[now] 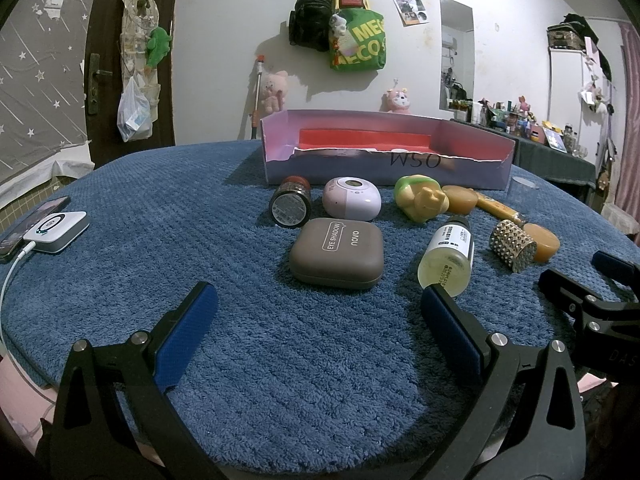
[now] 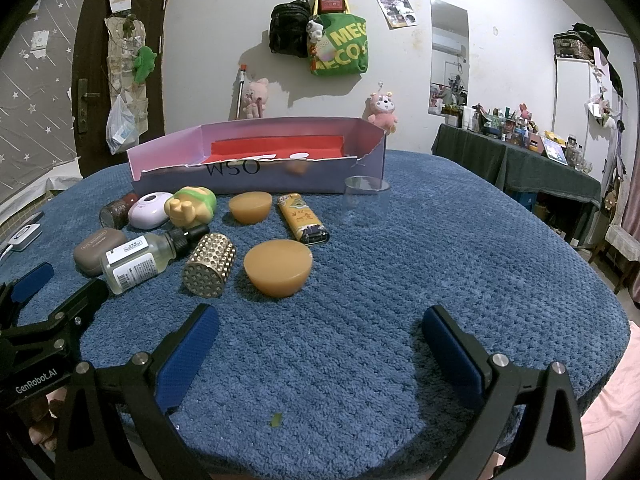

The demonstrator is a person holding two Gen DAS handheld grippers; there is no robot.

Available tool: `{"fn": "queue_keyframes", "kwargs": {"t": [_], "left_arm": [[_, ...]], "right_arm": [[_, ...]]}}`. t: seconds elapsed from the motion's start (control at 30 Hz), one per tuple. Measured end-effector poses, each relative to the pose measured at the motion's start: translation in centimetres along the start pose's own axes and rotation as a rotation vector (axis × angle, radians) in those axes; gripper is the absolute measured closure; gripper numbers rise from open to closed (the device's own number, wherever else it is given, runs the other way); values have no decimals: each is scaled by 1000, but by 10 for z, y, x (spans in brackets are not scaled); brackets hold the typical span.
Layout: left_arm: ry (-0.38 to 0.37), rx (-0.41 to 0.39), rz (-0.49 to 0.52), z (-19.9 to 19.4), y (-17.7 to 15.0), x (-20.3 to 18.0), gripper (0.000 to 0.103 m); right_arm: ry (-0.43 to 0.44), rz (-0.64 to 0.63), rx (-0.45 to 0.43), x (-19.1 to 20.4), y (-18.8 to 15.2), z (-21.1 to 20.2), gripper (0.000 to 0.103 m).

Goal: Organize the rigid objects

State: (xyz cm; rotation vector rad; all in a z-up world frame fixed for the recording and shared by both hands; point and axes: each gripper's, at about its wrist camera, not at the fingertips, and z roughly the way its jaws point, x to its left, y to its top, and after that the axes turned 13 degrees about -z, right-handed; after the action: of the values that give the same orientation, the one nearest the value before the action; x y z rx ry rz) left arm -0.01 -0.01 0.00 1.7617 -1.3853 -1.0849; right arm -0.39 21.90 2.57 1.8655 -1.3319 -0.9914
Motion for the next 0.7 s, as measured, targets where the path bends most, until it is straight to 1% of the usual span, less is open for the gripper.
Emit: {"fn": "queue_keyframes", "kwargs": {"t": [0.57,0.7], "left_arm": [[0,1,1,0,0,0,0],[-1,16,6,0,1,0,0]], "right_arm": [[0,2,2,0,1,2,0],[0,2,3,0,1,2,0]]}}
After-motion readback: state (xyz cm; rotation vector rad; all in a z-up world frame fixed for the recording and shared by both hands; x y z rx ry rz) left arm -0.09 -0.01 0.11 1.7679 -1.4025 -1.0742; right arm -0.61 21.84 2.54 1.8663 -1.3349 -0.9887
